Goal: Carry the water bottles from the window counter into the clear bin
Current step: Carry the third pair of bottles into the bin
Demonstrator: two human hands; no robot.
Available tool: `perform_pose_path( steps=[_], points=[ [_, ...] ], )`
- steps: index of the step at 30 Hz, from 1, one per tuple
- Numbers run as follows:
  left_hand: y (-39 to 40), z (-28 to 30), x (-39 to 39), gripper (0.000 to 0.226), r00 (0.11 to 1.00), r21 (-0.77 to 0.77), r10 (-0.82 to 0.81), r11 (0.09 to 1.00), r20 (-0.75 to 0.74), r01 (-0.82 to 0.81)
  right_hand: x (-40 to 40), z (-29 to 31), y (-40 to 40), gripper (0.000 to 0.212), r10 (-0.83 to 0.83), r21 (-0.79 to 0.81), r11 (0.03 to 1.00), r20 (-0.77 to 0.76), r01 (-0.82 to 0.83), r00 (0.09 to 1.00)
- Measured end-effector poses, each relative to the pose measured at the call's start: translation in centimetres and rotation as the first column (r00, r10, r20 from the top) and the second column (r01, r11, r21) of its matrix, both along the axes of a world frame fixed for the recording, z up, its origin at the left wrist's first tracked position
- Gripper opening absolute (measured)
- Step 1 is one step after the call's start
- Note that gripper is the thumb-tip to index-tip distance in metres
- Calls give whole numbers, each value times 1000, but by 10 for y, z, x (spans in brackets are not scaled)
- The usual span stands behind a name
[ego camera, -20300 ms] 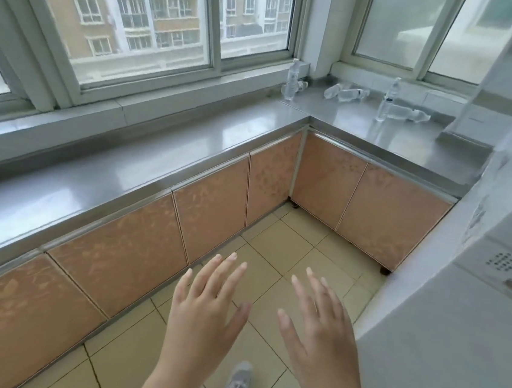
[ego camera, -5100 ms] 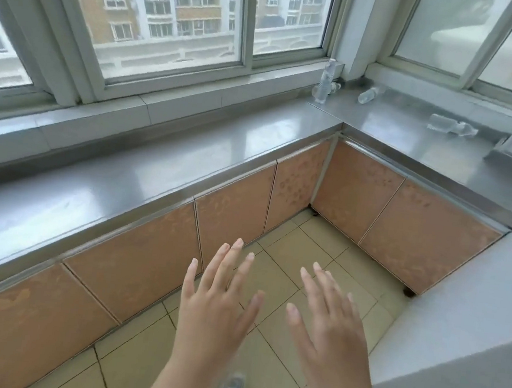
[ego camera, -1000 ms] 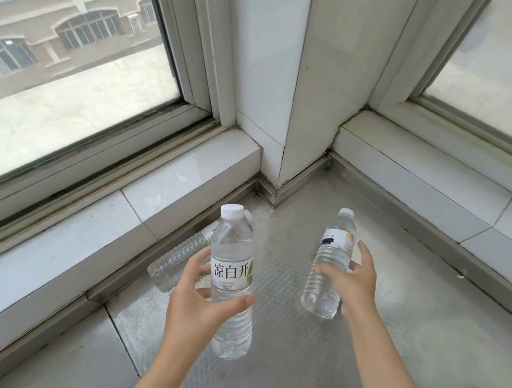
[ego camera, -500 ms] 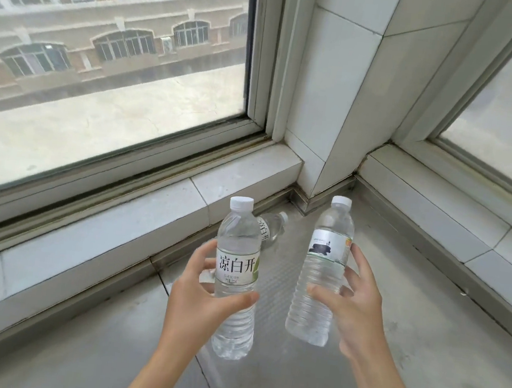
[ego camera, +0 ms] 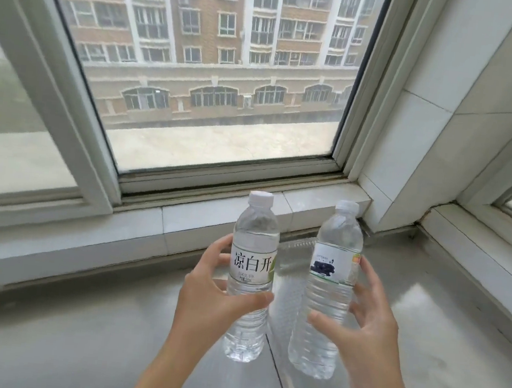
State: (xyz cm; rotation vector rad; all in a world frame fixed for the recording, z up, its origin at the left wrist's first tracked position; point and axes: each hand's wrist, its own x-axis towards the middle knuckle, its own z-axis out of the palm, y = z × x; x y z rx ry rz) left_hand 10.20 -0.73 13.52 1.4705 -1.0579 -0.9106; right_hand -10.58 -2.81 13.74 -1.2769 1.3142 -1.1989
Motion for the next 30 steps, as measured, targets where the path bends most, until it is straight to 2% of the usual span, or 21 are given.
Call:
perform_pose_path(
  steps=[7, 13, 21, 30],
  points=[
    [115, 14, 21, 91, 962, -31, 271, 962, 39, -270, 38, 12, 67, 107, 306, -34, 952, 23, -305, 952],
    [225, 21, 45, 87, 874, -33, 478, 878, 87, -477, 79, 25, 131, 105, 535, -58, 844, 19, -533, 845],
    [368, 14, 102, 88, 673, -53, 735, 677, 82, -734, 176, 34, 225, 106, 787, -100, 612, -23, -784, 617],
    [555, 16, 187, 92, 407, -68, 907, 415, 106, -907, 317, 25, 378, 105, 932, -116, 360, -6, -926, 363]
  ],
)
